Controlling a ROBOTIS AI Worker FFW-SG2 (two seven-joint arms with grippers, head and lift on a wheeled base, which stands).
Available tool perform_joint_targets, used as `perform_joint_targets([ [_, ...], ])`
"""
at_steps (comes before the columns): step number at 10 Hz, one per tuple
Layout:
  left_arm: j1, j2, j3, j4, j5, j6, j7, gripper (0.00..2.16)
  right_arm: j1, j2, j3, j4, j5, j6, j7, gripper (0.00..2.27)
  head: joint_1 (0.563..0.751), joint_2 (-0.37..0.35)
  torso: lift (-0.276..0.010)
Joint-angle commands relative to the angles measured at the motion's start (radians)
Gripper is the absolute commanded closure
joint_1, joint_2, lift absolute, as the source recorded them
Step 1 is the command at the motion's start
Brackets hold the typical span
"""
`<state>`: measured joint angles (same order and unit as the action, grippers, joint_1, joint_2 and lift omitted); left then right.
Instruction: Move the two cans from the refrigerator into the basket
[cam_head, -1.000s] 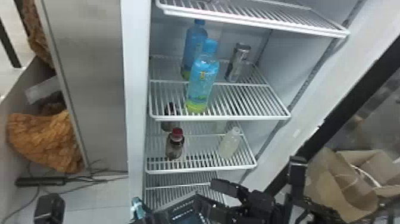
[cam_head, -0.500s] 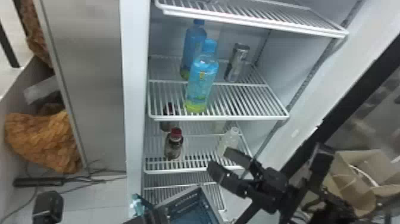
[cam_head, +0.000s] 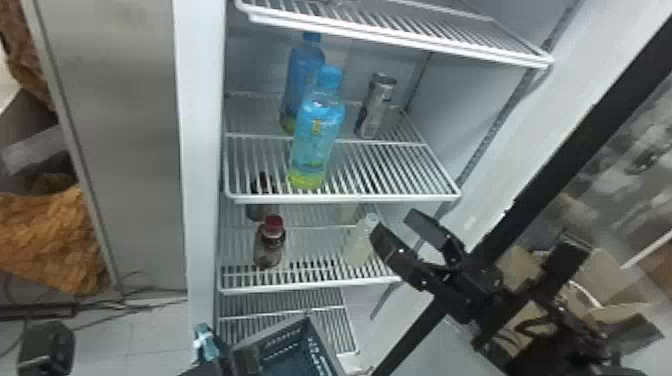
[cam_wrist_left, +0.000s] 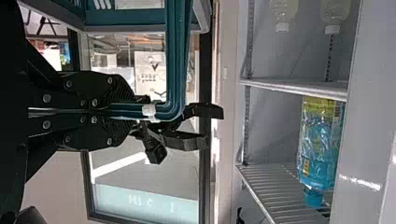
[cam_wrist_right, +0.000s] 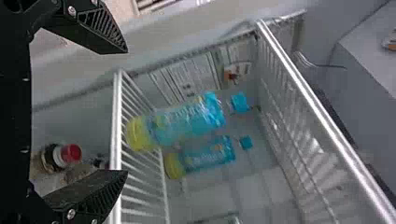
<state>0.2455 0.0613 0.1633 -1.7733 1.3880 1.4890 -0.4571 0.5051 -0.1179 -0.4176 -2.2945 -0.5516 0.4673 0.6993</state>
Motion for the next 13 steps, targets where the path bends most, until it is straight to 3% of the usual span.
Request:
perform_joint_targets([
  [1, -0.003, 0.002, -0.002, 0.0, 0.002, -0.002, 0.0, 1.2, -0.002, 0.011, -0.021, 0.001, 0.001, -0.045, -0.03, 0.12, 0.695, -0.35, -0.035],
  [3, -0.007, 0.002, -0.006, 0.0, 0.002, -0.002, 0.0, 1.2, -0.004, 0.037, -0.055, -0.002, 0.003, -0.107, -0.086, 0.12, 0.695, -0.35, -0.035],
  [10, -0.01, 0.011, -0.014, 0.0, 0.008, -0.012, 0.003, 1.2, -0.056, 0.055, -0.059, 0.018, 0.111, -0.207, -0.268, 0.12, 0.695, -0.35, -0.035],
  [13, -0.015, 0.014, -0.018, 0.0, 0.018, -0.021, 0.003, 1.2, -0.13, 0.055, -0.059, 0.067, 0.159, -0.165, -0.281, 0.12, 0.695, -0.35, -0.035],
])
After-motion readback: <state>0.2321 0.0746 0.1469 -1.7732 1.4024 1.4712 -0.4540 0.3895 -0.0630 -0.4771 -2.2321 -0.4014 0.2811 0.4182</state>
